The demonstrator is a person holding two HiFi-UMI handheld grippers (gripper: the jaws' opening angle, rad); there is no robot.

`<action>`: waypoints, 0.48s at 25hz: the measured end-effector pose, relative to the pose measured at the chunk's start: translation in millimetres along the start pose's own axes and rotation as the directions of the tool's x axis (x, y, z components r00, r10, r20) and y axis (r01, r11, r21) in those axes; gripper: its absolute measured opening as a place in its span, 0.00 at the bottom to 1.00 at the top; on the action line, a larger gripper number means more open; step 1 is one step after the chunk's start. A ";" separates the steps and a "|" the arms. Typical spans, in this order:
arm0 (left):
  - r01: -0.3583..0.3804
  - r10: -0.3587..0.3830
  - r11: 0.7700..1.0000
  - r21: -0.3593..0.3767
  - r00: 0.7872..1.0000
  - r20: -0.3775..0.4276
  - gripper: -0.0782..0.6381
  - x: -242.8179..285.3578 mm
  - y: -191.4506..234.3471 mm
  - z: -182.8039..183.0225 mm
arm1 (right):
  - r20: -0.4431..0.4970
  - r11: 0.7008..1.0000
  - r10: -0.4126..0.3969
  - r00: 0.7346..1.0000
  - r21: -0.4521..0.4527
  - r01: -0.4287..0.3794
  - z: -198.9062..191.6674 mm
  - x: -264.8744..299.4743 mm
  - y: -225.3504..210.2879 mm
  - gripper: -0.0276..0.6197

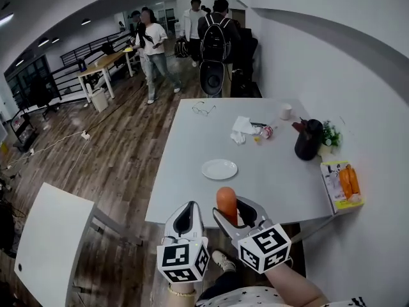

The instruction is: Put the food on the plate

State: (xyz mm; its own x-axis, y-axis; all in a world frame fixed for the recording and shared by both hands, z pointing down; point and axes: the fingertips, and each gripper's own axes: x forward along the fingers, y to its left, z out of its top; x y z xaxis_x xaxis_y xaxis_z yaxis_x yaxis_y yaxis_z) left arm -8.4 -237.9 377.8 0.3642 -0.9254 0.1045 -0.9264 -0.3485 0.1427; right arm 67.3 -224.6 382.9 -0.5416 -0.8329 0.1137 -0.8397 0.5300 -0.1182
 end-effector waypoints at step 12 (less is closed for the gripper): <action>0.032 -0.033 0.999 -0.025 0.999 -0.027 0.12 158.5 51.6 -7.9 | -0.126 0.998 -0.065 0.990 0.007 0.067 -10.5 121.8 -118.7 0.38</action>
State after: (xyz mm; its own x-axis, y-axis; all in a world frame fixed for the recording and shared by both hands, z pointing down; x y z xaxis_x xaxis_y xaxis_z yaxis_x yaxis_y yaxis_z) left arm 2.2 -401.4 409.6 0.3968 -0.9092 0.1263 -0.9116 -0.3742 0.1705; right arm 100.7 -387.3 421.1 -0.4860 -0.8391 0.2441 -0.8738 0.4721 -0.1167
